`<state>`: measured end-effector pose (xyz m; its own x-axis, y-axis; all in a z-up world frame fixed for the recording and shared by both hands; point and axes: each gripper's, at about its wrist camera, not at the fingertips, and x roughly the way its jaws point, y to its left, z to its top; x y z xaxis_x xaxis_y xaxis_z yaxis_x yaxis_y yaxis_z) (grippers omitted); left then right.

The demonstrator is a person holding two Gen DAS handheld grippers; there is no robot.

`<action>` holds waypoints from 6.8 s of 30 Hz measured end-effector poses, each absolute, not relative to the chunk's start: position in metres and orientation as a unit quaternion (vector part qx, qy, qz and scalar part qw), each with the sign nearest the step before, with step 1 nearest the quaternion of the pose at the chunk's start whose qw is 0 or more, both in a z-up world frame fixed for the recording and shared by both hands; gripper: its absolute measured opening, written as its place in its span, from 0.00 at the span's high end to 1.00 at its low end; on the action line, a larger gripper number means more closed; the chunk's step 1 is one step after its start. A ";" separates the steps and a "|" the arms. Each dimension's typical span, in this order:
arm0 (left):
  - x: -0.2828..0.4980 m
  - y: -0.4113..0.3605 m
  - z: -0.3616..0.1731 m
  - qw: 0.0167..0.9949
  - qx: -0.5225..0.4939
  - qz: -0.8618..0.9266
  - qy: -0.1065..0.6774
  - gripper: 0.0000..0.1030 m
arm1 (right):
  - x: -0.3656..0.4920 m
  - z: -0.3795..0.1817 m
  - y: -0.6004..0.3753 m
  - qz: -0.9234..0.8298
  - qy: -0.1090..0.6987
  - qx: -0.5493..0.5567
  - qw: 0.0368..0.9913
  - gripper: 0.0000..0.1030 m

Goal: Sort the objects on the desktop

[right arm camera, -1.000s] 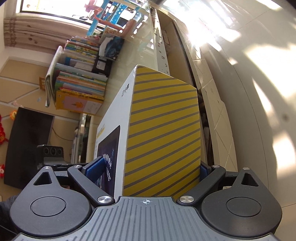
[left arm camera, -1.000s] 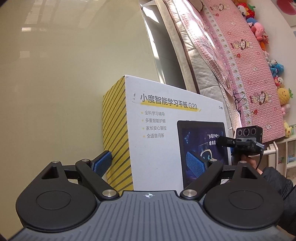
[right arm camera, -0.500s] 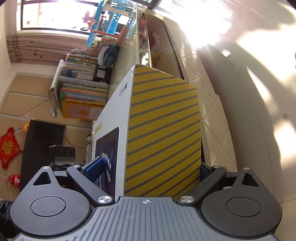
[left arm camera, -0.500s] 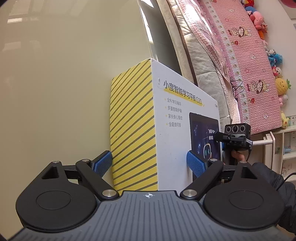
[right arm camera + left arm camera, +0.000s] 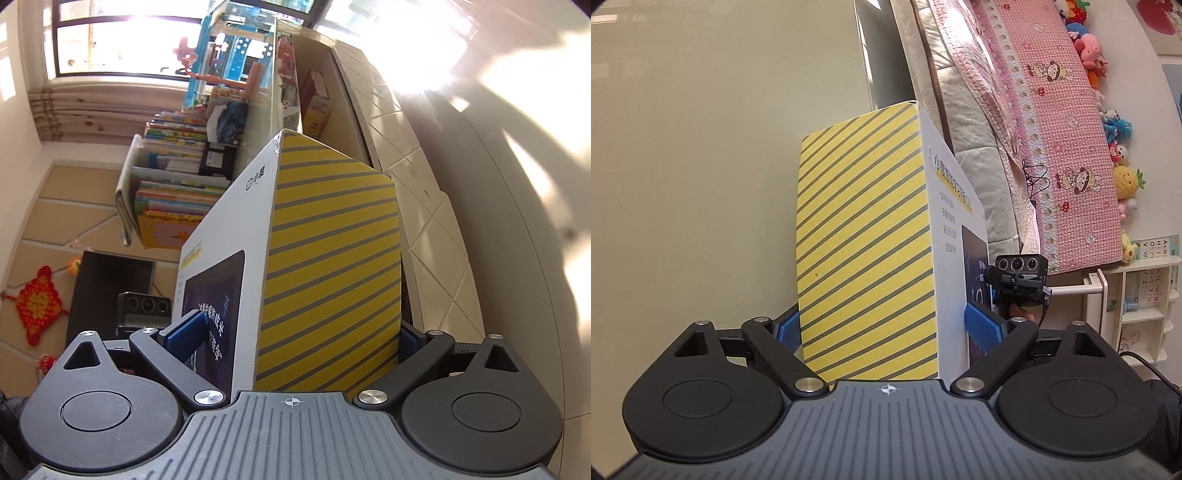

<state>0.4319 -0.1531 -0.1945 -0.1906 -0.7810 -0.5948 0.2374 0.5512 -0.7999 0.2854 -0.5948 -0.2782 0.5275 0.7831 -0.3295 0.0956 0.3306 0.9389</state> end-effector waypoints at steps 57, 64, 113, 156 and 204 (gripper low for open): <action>0.200 0.049 -0.062 0.592 -0.281 -0.413 0.633 0.00 | 0.128 -0.088 -0.404 0.278 0.495 0.428 0.703 0.01; 0.172 0.065 -0.059 0.594 -0.280 -0.434 0.617 0.00 | 0.095 -0.072 -0.384 0.267 0.488 0.416 0.719 0.00; 0.037 0.071 -0.043 0.596 -0.302 -0.449 0.594 0.00 | -0.029 -0.018 -0.365 0.252 0.493 0.373 0.744 0.00; 0.026 0.091 -0.090 0.550 -0.336 -0.437 0.627 0.00 | -0.042 -0.035 -0.344 0.237 0.543 0.367 0.717 0.00; 0.226 0.062 -0.121 0.602 -0.300 -0.440 0.595 0.00 | 0.151 -0.105 -0.381 0.258 0.482 0.377 0.748 0.00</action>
<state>0.2259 0.0620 -0.1206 -0.0945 -0.8867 -0.4526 0.1735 0.4330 -0.8845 0.1510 -0.3809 -0.1055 0.4016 0.7494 -0.5264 -0.0225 0.5827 0.8124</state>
